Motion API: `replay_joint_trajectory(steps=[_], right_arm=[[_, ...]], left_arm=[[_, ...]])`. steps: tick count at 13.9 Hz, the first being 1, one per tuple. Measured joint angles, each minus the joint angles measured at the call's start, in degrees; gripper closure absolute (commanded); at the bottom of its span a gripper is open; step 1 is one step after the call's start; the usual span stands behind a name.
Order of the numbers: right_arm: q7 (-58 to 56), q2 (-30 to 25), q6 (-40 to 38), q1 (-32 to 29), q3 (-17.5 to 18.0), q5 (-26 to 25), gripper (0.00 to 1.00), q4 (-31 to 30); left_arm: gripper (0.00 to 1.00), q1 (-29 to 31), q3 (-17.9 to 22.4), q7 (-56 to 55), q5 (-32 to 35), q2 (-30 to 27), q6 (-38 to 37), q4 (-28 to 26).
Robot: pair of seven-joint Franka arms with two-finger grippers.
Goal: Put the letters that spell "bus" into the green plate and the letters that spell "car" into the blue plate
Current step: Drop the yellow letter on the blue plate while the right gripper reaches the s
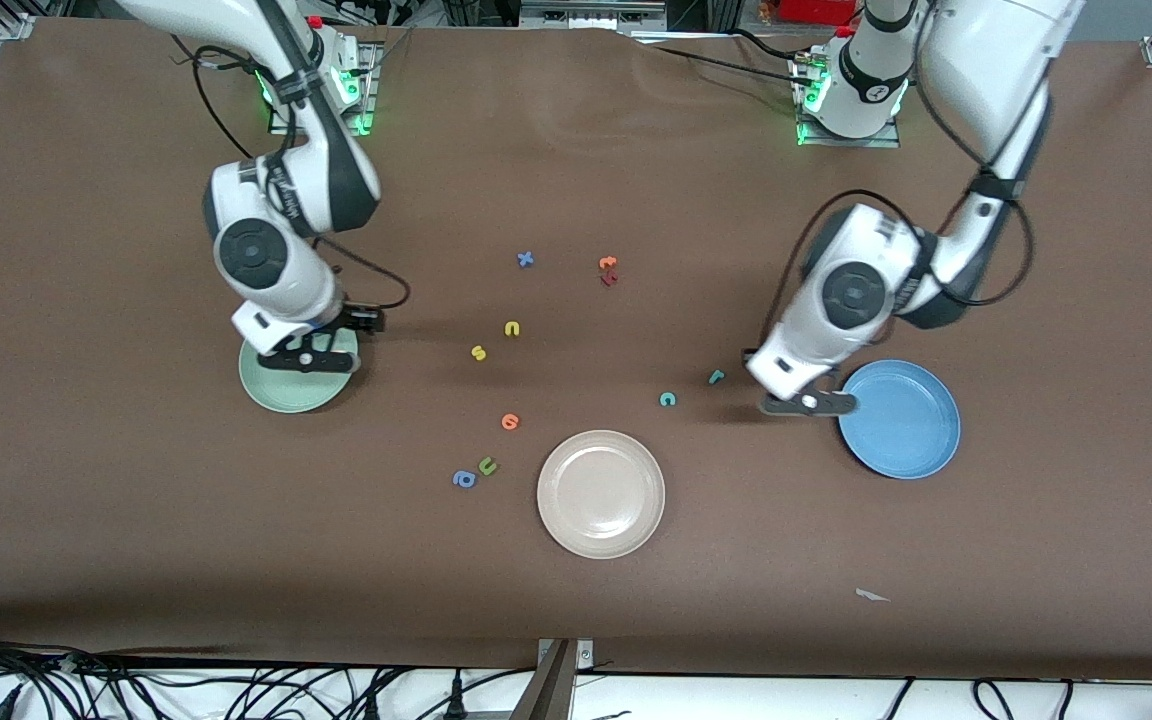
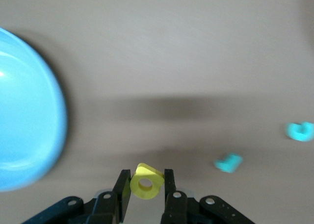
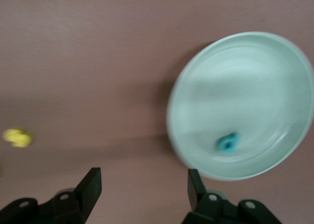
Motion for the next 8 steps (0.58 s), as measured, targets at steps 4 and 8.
replay_joint_trajectory(steps=[4,8], right_arm=[[13.7,3.9,3.5,0.7,3.9,6.6,0.23,3.3],[25.3,9.2,11.8,3.1,4.4,7.1,0.26,4.1]], left_arm=[[0.76,8.7,0.4,12.9,0.0,-0.1,0.0,0.2],[0.0,13.4,0.6,19.7,0.5,0.4,0.1,0.5]])
